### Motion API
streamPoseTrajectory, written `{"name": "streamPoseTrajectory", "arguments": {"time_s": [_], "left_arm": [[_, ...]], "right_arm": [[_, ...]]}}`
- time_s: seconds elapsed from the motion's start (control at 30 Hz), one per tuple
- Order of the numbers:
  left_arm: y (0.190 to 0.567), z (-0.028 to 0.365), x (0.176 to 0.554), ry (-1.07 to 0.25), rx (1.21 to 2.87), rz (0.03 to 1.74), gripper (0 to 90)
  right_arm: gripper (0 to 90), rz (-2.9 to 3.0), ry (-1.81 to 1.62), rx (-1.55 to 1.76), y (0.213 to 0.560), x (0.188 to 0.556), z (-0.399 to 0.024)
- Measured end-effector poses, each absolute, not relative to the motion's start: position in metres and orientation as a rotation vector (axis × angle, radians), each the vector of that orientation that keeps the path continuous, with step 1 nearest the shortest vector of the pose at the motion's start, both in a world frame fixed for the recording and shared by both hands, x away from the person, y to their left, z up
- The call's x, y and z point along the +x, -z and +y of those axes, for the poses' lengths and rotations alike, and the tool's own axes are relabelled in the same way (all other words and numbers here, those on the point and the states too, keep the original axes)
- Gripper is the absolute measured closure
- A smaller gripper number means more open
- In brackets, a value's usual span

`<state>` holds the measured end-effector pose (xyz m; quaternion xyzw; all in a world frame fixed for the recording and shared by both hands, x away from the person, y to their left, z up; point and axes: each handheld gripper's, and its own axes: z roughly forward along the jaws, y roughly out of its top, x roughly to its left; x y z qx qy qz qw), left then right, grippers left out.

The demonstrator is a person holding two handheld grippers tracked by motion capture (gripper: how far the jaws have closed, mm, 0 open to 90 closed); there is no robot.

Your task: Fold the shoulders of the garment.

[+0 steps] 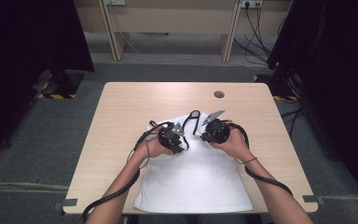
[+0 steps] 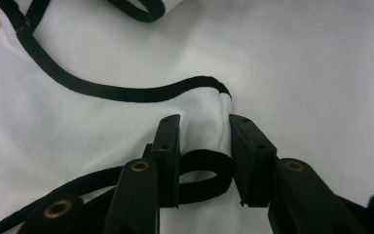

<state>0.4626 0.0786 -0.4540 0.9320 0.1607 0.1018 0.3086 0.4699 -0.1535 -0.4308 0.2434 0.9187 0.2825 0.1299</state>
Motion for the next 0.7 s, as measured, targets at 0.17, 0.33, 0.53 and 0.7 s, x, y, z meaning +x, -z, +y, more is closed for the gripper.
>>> {"name": "streamPoseTrajectory", "arguments": {"time_s": [0.17,0.33,0.53,0.7], "left_arm": [[0.454,0.080,0.461,-0.272,2.463,0.423,68.0],[0.451,0.081,0.459,-0.286,2.446,0.424,68.5],[0.449,0.084,0.458,-0.294,2.420,0.439,70.0],[0.445,0.084,0.454,-0.270,2.411,0.416,65.1]], "right_arm": [[84.2,2.698,-0.816,0.650,0.433,0.458,-0.154],[84.2,2.723,-0.802,0.628,0.439,0.454,-0.154],[83.8,2.744,-0.795,0.602,0.443,0.448,-0.156],[70.4,2.773,-0.790,0.564,0.444,0.449,-0.157]]}}
